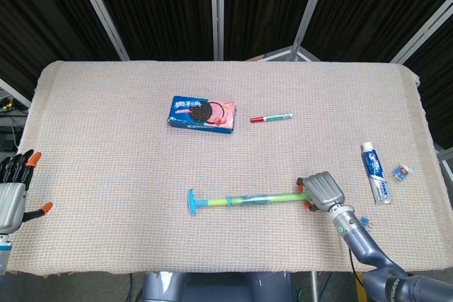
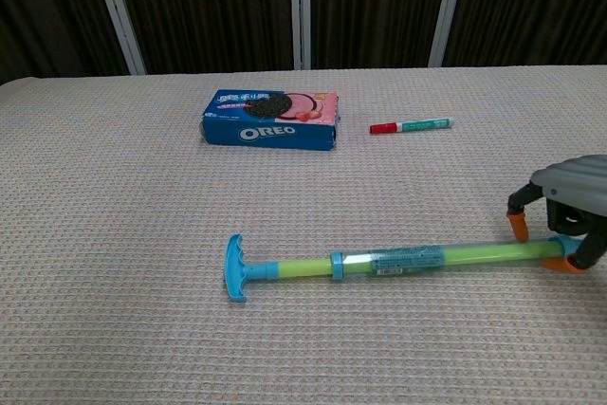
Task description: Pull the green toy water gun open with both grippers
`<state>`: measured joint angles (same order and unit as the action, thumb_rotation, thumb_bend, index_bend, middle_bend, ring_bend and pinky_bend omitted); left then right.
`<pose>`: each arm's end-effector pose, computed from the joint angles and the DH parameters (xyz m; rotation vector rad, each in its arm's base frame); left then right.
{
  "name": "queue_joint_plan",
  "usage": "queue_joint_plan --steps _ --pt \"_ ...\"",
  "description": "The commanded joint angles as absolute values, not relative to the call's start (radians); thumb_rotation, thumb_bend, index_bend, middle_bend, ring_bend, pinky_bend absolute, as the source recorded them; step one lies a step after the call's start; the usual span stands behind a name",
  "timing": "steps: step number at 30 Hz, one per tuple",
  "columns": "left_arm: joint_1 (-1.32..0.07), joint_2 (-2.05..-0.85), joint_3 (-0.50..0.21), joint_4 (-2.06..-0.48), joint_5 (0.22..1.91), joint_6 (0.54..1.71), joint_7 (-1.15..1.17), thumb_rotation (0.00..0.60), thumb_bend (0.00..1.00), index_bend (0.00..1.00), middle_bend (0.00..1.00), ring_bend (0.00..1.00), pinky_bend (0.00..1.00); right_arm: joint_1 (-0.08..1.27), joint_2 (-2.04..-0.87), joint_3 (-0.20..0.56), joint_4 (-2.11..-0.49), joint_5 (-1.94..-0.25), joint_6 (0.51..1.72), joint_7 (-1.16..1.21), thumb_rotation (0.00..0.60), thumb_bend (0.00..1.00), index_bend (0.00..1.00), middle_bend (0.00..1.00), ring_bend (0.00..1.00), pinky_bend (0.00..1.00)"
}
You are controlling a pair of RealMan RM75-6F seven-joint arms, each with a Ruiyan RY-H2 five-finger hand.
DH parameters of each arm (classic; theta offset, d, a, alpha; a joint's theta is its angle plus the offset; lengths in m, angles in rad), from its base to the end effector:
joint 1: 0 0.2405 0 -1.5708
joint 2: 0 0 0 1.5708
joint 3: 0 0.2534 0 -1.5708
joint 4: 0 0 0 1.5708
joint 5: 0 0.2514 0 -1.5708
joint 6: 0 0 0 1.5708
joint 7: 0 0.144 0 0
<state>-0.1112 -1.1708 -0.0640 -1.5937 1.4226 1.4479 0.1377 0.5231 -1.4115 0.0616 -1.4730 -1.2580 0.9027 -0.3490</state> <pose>-0.3286 0.1960 0.1056 -1.3830 -0.8631 -0.7966 -0.2560 -0.2954 -0.0327 1.9340 -0.9293 0.6172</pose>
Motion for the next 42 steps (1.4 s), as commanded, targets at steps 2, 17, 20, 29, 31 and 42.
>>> queue_joint_plan --steps 2,17,20,29,31,42 --pt "-0.120 -1.177 -0.062 -1.588 1.415 1.428 0.149 0.600 0.00 0.00 0.00 0.00 0.00 0.520 -1.407 0.068 -1.499 -1.227 0.901 -0.331 0.600 0.36 0.61 1.00 1.00 1.00" --pt "-0.287 -1.275 -0.064 -1.615 1.522 1.260 0.204 0.600 0.09 0.37 0.83 0.81 0.95 0.534 -1.352 0.099 -1.657 -1.024 0.891 -0.357 0.600 0.46 0.63 1.00 1.00 1.00" --pt "-0.321 -1.293 -0.063 -1.638 1.522 1.212 0.225 0.600 0.17 0.41 0.85 0.83 1.00 0.541 -1.351 0.097 -1.674 -0.997 0.893 -0.370 0.600 0.46 0.63 1.00 1.00 1.00" --pt "-0.440 -1.452 -0.086 -1.616 1.473 1.059 0.252 0.600 0.23 0.43 0.86 0.83 1.00 0.558 -1.363 0.095 -1.700 -0.943 0.905 -0.380 0.600 0.48 0.63 1.00 1.00 1.00" --pt "-0.457 -1.489 -0.091 -1.596 1.455 1.039 0.253 0.600 0.23 0.43 0.86 0.83 1.00 0.562 -1.366 0.097 -1.705 -0.933 0.910 -0.381 0.600 0.49 0.63 1.00 1.00 1.00" --pt "-0.528 -1.649 -0.095 -1.448 1.440 0.990 0.160 0.600 0.27 0.43 0.86 0.83 1.00 0.584 -1.374 0.098 -1.715 -0.888 0.919 -0.380 0.600 0.50 0.64 1.00 1.00 1.00"
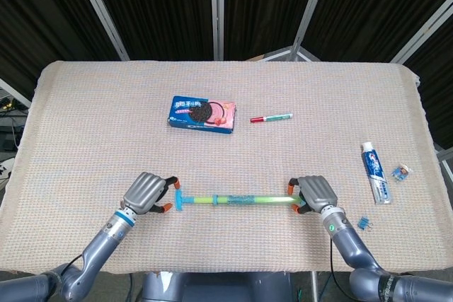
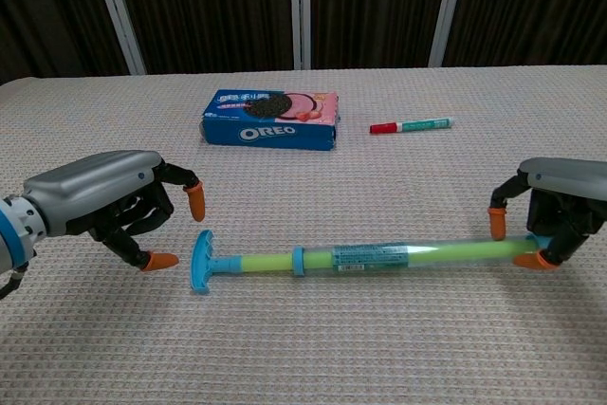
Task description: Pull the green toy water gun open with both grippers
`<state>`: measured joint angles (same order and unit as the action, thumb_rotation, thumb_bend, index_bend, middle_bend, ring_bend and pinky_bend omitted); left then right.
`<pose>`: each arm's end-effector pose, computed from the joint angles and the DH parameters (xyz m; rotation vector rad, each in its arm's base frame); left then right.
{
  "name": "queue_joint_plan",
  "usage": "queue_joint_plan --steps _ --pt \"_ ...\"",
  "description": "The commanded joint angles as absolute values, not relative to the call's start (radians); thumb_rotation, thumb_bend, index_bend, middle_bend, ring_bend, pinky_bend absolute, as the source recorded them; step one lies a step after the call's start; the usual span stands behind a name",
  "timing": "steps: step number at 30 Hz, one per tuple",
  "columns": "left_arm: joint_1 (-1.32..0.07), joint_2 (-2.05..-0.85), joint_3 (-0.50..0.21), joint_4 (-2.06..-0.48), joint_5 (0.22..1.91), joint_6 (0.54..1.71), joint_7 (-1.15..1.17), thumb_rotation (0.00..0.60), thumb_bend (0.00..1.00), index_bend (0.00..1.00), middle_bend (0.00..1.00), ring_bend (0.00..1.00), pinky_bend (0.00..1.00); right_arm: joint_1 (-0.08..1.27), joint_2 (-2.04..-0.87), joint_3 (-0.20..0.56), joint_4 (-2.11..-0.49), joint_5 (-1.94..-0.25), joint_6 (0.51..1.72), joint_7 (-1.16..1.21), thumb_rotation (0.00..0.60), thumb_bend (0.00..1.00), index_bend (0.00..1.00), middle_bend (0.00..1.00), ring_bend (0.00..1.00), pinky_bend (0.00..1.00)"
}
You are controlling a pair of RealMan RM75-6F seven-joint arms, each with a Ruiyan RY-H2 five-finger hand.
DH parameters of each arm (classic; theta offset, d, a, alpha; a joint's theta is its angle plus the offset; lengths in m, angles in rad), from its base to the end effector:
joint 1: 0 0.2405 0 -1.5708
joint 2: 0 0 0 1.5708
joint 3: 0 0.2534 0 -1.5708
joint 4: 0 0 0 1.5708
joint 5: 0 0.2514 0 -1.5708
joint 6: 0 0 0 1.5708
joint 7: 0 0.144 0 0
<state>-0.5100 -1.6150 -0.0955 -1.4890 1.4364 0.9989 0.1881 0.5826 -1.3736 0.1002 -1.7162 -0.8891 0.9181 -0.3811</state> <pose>-0.1729 0.2693 -0.0863 -1.9462 -1.0627 -1.0250 -0.2129 -0.2875 -0.0341 1.7549 -1.3099 0.6702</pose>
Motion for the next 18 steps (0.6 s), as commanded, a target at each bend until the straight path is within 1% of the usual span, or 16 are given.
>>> queue_joint_plan --steps 1,4,12,18 --pt "-0.531 -1.657 -0.094 -1.436 1.441 0.991 0.157 0.600 0.28 0.43 0.86 0.83 1.00 0.585 -1.375 0.096 -1.714 -0.888 0.920 -0.380 0.600 0.50 0.64 1.00 1.00 1.00" --pt "-0.542 -1.677 -0.091 -1.416 1.442 0.989 0.143 0.600 0.30 0.43 0.86 0.83 1.00 0.588 -1.375 0.091 -1.713 -0.889 0.921 -0.380 0.600 0.50 0.64 1.00 1.00 1.00" --pt "-0.571 -1.706 -0.092 -1.405 1.414 0.954 0.140 0.600 0.31 0.43 0.86 0.83 1.00 0.597 -1.374 0.090 -1.716 -0.886 0.928 -0.376 0.600 0.50 0.64 1.00 1.00 1.00" --pt "-0.580 -1.718 -0.091 -1.398 1.402 0.951 0.148 0.600 0.32 0.43 0.86 0.83 1.00 0.599 -1.367 0.089 -1.718 -0.884 0.932 -0.371 0.600 0.50 0.64 1.00 1.00 1.00"
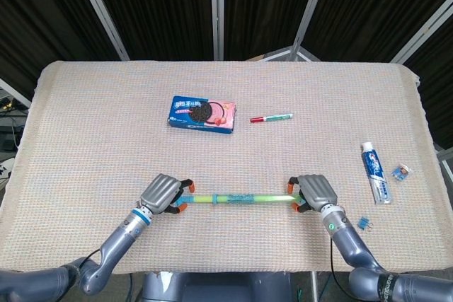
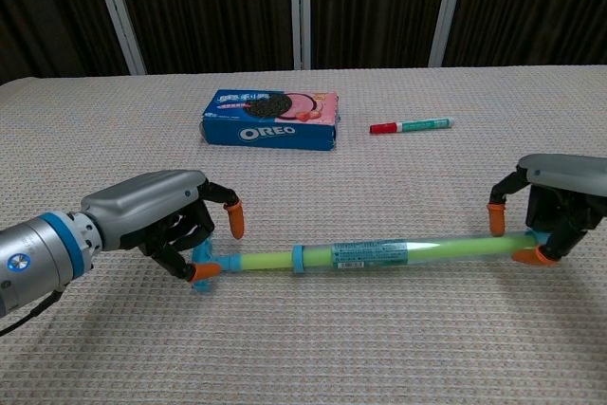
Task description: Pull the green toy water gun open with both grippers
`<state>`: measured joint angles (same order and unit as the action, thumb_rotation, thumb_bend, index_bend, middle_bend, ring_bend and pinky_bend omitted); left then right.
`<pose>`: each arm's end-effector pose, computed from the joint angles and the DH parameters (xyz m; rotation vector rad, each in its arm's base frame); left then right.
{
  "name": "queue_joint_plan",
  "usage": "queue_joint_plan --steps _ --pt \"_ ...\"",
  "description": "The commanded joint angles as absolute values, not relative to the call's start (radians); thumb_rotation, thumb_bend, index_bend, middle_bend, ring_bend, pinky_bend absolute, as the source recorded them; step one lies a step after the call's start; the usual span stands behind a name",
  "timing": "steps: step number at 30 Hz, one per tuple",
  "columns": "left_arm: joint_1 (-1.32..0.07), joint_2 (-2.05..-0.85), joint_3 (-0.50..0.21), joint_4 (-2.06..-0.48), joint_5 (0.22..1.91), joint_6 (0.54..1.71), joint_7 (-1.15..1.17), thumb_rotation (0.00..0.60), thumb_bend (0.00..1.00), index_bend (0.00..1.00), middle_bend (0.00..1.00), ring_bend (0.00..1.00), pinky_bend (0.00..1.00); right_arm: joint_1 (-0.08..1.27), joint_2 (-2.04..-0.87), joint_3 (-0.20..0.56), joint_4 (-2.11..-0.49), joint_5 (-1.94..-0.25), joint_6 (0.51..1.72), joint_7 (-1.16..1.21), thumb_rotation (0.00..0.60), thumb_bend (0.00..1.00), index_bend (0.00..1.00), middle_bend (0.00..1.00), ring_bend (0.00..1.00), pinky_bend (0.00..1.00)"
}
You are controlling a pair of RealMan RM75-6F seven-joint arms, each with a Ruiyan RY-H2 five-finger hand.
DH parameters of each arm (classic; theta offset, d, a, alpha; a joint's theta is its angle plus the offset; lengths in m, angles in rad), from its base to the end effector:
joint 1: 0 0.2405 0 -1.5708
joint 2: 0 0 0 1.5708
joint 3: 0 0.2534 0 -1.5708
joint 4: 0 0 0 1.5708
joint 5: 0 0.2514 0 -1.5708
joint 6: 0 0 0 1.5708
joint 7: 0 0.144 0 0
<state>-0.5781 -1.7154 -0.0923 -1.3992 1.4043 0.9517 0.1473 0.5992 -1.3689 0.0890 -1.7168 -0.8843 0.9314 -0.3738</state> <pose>-0.1559 0.2752 -0.1184 -1.9963 -1.1176 -1.0340 -0.2119 -0.2896 -0.0323 1.7542 -1.2991 0.6735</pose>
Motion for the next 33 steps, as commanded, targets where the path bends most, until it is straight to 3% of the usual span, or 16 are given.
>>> queue_joint_plan --steps 1,17,25,33 --pt "-0.583 -1.722 -0.090 -1.395 1.400 0.950 0.147 0.600 0.32 0.43 0.86 0.83 1.00 0.600 -1.365 0.088 -1.720 -0.883 0.931 -0.367 0.600 0.50 0.64 1.00 1.00 1.00" --pt "-0.603 -1.765 -0.077 -1.327 1.385 0.936 0.097 0.600 0.33 0.45 0.86 0.83 1.00 0.605 -1.364 0.075 -1.710 -0.892 0.920 -0.340 0.600 0.51 0.64 1.00 1.00 1.00" --pt "-0.609 -1.775 -0.076 -1.308 1.371 0.931 0.096 0.600 0.39 0.51 0.86 0.83 1.00 0.606 -1.360 0.072 -1.704 -0.903 0.916 -0.322 0.600 0.51 0.64 1.00 1.00 1.00" --pt "-0.612 -1.774 -0.078 -1.306 1.365 0.940 0.100 0.600 0.39 0.61 0.86 0.83 1.00 0.604 -1.349 0.072 -1.705 -0.913 0.918 -0.309 0.600 0.51 0.65 1.00 1.00 1.00"
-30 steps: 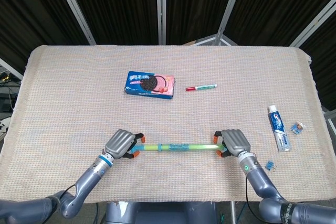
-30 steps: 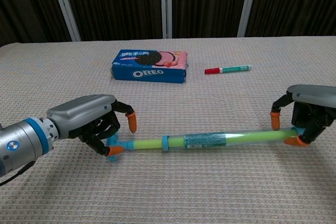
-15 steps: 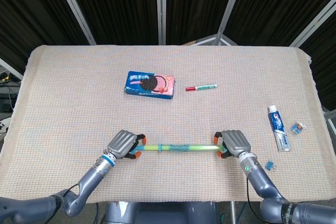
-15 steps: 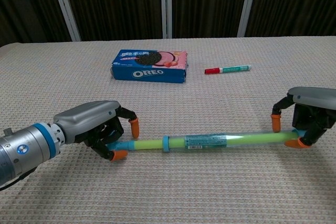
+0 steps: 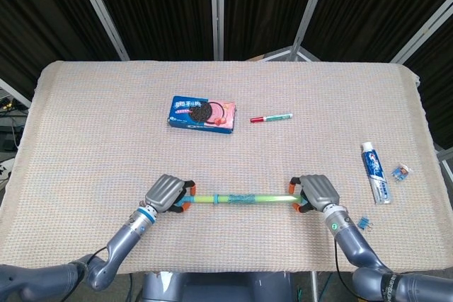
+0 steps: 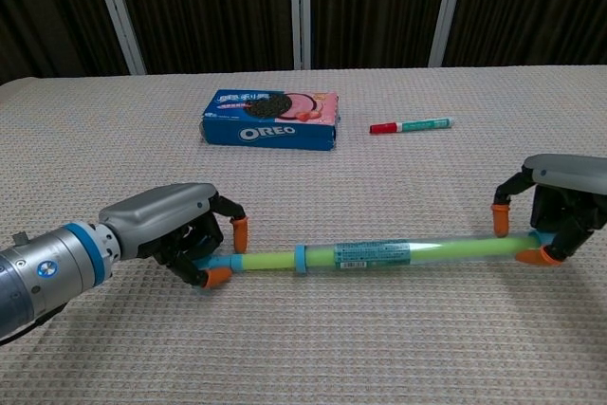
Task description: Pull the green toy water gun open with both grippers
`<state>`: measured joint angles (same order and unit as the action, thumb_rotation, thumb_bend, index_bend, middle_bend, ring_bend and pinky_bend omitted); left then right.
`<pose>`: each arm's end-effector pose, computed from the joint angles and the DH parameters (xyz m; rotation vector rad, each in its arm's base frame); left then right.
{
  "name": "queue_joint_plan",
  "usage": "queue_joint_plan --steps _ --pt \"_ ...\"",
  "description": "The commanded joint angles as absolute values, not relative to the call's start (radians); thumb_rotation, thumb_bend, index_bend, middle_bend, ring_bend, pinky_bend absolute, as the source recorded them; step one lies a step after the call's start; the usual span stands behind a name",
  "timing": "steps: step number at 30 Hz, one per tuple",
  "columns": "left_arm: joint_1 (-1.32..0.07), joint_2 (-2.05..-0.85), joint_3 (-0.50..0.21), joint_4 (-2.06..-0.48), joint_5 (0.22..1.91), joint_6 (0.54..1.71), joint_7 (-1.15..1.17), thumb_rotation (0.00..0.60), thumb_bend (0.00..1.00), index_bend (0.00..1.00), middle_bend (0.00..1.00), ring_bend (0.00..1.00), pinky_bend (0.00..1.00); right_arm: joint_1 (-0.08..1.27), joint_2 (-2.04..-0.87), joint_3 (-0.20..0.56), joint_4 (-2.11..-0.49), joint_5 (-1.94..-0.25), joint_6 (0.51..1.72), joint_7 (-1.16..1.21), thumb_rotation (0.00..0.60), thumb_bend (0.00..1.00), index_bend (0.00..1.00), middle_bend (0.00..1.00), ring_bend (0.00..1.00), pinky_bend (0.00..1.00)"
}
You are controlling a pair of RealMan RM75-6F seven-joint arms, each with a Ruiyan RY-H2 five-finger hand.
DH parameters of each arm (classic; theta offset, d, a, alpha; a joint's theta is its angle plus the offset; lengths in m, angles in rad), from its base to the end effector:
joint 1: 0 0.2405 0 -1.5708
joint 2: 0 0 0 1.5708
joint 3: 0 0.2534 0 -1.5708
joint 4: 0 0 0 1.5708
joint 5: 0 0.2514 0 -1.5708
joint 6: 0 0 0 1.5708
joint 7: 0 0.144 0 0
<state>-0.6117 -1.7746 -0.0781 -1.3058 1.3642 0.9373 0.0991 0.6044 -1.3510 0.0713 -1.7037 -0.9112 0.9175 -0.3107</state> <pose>-0.1618 0.2822 -0.1357 -1.9859 -1.1666 -1.0071 -0.2186 -0.2904 -0.0287 1.7539 -1.3187 0.6825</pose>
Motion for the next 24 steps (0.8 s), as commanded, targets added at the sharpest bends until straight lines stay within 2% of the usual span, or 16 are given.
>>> queue_joint_plan --steps 1,24 --pt "-0.612 -1.772 -0.079 -1.306 1.365 0.942 0.101 0.600 0.39 0.62 0.86 0.83 1.00 0.604 -1.348 0.072 -1.706 -0.915 0.920 -0.308 0.600 0.51 0.65 1.00 1.00 1.00" --pt "-0.582 -1.630 -0.080 -1.302 1.353 0.982 0.047 0.600 0.39 0.70 0.86 0.83 1.00 0.578 -1.246 0.093 -1.745 -0.955 0.966 -0.261 0.600 0.52 0.66 1.00 1.00 1.00"
